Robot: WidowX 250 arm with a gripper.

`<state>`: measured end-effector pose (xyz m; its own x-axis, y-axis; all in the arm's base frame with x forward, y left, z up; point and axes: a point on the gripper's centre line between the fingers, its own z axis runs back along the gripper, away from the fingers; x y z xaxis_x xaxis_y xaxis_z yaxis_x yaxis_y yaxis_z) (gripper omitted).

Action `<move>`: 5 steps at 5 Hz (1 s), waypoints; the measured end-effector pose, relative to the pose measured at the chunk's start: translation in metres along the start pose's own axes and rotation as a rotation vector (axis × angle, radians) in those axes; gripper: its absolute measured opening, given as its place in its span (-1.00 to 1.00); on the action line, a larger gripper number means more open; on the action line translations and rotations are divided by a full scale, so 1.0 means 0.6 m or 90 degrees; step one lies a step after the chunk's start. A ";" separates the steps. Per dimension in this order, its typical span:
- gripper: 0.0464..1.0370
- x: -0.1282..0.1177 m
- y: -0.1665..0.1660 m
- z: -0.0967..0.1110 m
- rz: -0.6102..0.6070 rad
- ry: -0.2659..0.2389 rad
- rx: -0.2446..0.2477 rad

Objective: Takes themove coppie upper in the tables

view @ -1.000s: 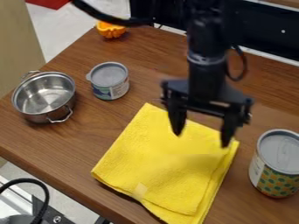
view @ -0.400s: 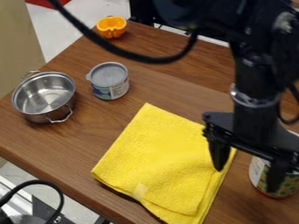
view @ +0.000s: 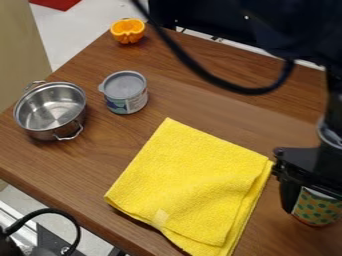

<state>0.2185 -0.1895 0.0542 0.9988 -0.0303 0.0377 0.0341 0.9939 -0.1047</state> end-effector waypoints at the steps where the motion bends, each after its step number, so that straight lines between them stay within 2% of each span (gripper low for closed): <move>1: 0.92 0.009 -0.014 -0.008 0.035 -0.016 0.008; 3: 0.92 0.041 0.001 -0.008 0.206 -0.052 0.035; 4: 0.92 0.068 0.011 -0.016 0.343 -0.079 0.071; 5: 0.92 0.090 0.023 -0.026 0.377 -0.075 0.085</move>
<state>0.2733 -0.1791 0.0393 0.8364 0.5345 0.1214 -0.5367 0.8436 -0.0165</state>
